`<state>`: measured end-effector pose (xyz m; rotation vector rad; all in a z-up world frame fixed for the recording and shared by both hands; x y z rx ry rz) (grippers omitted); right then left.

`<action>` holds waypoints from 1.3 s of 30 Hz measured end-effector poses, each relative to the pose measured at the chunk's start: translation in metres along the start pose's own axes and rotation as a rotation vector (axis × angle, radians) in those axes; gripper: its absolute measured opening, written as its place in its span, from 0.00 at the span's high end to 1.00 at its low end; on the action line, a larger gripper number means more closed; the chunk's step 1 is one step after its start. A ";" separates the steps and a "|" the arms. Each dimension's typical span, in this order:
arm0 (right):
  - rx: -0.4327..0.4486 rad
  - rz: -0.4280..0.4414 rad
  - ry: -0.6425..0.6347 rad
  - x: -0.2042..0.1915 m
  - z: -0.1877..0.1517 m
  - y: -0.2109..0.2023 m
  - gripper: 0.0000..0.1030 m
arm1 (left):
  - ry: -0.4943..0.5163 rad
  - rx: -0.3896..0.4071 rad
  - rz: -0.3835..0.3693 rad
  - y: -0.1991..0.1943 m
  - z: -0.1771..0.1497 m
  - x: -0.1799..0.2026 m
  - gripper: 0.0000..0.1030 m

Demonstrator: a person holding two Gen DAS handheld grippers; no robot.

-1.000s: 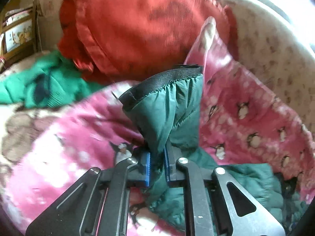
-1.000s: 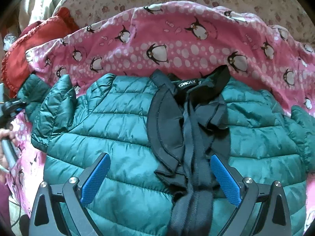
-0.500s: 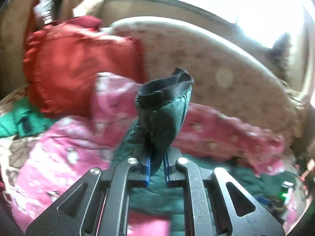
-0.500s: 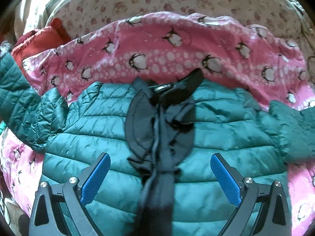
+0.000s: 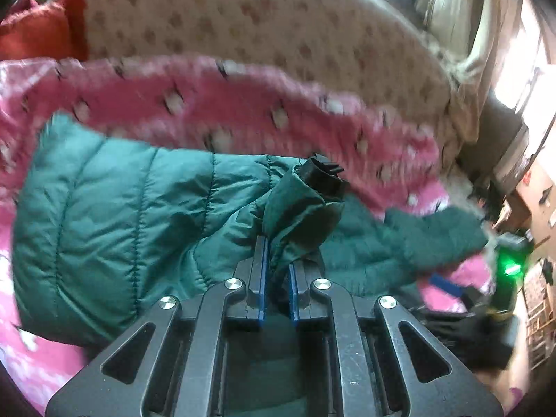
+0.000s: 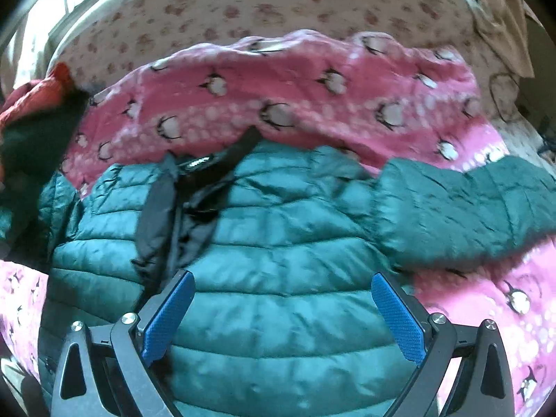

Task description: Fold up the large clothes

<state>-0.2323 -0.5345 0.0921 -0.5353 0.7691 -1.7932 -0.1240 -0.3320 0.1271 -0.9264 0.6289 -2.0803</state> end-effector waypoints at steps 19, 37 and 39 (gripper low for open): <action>0.004 0.212 0.176 0.005 -0.005 0.003 0.02 | 0.079 -0.125 0.007 -0.032 -0.034 -0.012 0.47; 0.073 0.222 -0.054 -0.069 0.026 0.023 0.80 | -0.209 -0.025 0.294 -0.078 -0.024 -0.190 0.47; 0.133 0.156 -0.058 -0.052 0.035 0.007 0.81 | -0.204 -0.034 0.286 -0.071 -0.026 -0.189 0.47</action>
Point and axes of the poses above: each gripper's, at about its wrist camera, not at the fingertips, and y roughly the way its jaws point, x to its right, z to its top, the point moved 4 cm from there along y, roughly the way its jaws point, and after that the axes turned 7 degrees about -y, right-handed, at the moved point
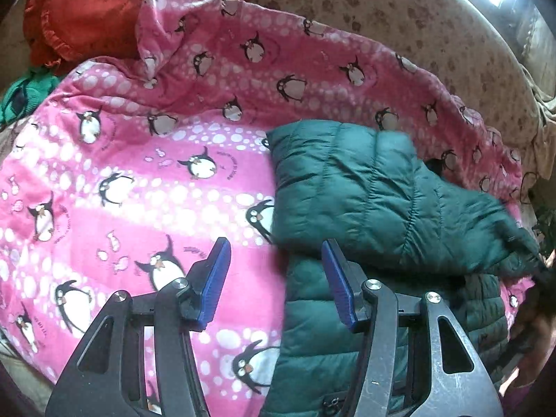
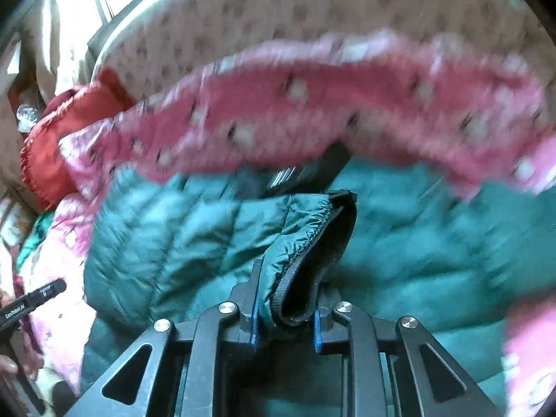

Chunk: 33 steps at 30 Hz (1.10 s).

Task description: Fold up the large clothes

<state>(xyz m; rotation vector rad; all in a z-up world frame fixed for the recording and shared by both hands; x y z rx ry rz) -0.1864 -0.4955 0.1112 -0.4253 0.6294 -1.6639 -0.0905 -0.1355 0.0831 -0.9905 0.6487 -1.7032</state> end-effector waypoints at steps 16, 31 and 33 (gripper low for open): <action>-0.080 -0.210 0.051 0.086 -0.006 0.033 0.37 | 0.040 0.000 0.032 0.040 0.014 0.047 0.47; -0.155 -0.130 -0.068 0.027 0.009 0.096 0.32 | 0.005 -0.004 0.114 0.098 0.023 0.059 0.23; -0.183 -0.143 -0.017 0.041 0.006 0.115 0.32 | -0.022 -0.016 0.092 0.103 0.022 0.054 0.21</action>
Point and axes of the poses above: each gripper's, at about its wrist camera, not at the fingertips, and y roughly the way its jaws point, x to its right, z to its top, the point moved 4 cm from there along y, roughly the way its jaws point, and after that the axes turned 7 degrees about -y, right-handed, at the moved point
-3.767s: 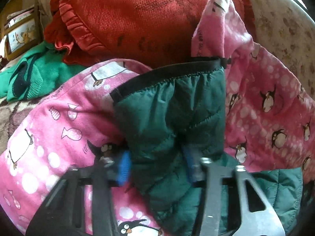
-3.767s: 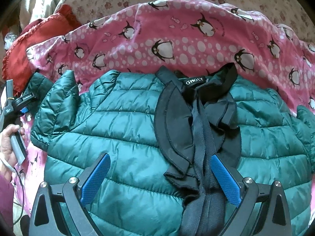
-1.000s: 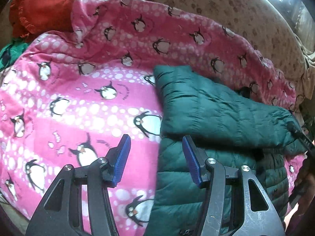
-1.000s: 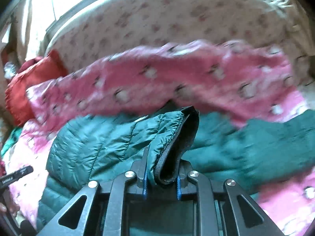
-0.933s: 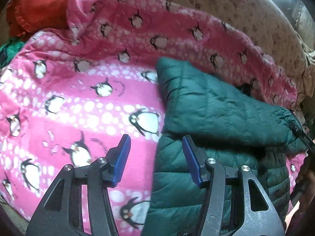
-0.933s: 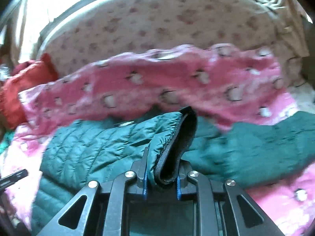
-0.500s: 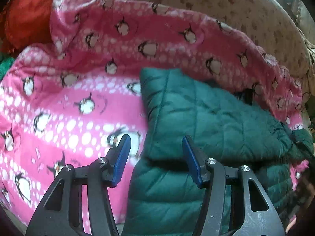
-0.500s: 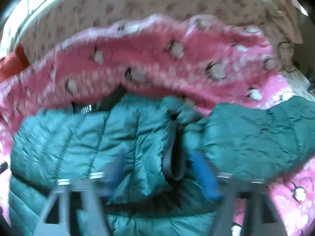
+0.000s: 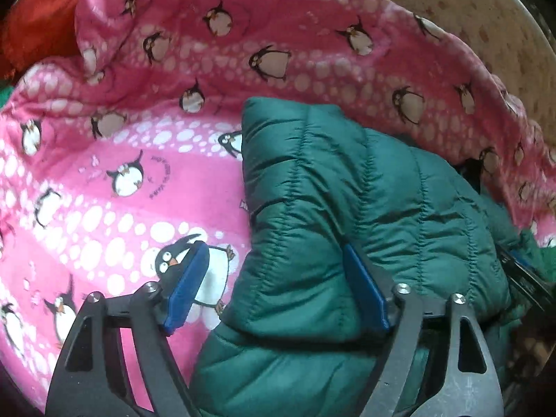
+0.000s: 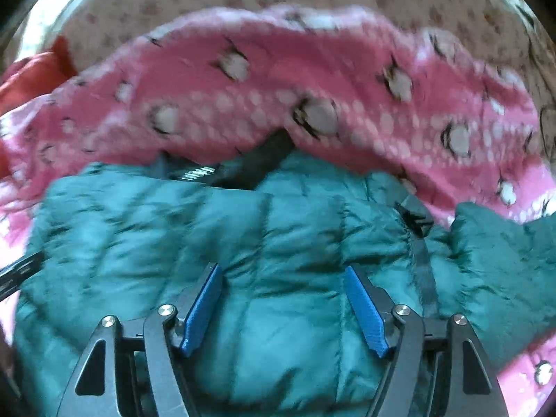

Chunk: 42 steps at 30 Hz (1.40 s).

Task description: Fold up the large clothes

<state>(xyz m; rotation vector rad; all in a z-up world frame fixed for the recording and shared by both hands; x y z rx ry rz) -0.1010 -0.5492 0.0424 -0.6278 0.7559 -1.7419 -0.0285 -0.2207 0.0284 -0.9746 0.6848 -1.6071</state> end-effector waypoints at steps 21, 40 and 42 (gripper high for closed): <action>-0.034 0.006 -0.045 0.011 -0.042 -0.055 0.32 | 0.050 0.042 0.040 -0.008 -0.010 0.005 0.21; -0.009 -0.013 0.025 0.022 -0.049 -0.063 0.32 | 0.122 0.102 0.026 -0.032 -0.014 0.038 0.22; -0.020 -0.003 0.034 0.024 -0.053 -0.057 0.32 | 0.142 0.106 0.051 -0.027 -0.017 0.039 0.22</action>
Point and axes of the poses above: each gripper's, at about its wrist camera, not at the fingertips, and y roughly the way its jaws point, x to its right, z to its top, the point moved 4 cm from there along y, roughly the way its jaws point, and after that the axes turned 7 degrees about -y, right-handed, at the moved point
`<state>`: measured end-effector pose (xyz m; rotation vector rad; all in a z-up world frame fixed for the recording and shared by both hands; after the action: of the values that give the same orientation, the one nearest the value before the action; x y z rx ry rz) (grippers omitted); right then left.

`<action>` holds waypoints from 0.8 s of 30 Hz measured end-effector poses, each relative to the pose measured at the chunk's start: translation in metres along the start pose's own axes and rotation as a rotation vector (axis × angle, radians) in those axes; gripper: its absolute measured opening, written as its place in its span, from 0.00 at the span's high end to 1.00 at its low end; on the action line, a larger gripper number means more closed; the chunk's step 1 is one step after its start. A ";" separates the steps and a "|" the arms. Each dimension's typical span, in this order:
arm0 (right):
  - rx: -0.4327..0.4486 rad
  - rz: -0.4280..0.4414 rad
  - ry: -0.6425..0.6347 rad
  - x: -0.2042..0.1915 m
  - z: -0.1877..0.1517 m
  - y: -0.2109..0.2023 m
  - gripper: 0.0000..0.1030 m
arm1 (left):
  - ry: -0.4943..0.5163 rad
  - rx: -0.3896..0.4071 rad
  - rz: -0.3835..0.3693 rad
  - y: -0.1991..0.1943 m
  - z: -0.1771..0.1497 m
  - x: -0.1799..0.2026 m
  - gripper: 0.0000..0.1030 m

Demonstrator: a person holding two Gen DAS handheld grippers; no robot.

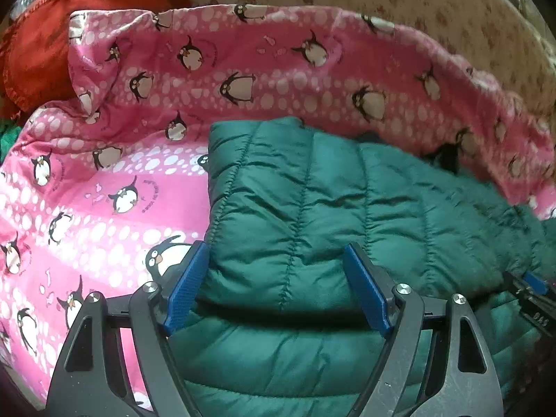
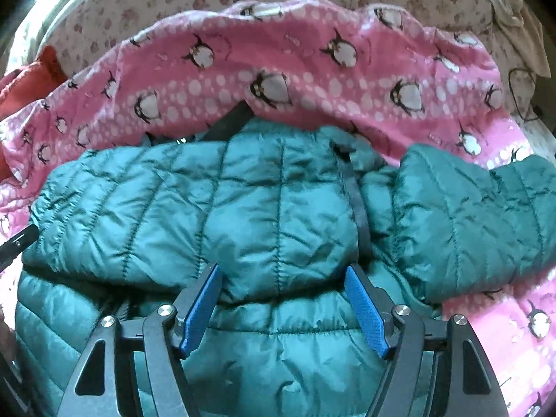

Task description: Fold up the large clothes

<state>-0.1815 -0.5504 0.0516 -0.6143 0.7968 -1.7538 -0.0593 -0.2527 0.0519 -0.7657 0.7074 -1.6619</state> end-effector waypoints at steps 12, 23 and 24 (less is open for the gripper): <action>-0.005 -0.002 0.011 0.001 -0.005 0.001 0.27 | 0.042 0.004 0.033 0.007 -0.004 0.002 0.21; 0.039 -0.001 -0.015 -0.011 -0.003 -0.020 0.27 | 0.036 0.005 0.031 0.009 -0.007 0.003 0.19; 0.018 -0.006 -0.021 -0.013 -0.005 -0.013 0.27 | 0.034 0.005 0.030 0.010 -0.007 0.002 0.19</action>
<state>-0.1891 -0.5339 0.0584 -0.6228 0.7650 -1.7556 -0.0598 -0.2560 0.0402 -0.7211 0.7348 -1.6525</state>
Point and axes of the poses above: each gripper's, at about its wrist camera, not at the fingertips, and y roughly the way its jaws point, x to its right, z to its top, the point moved 4 cm from there along y, roughly the way its jaws point, and after that the axes turned 7 degrees about -y, right-handed, at the moved point
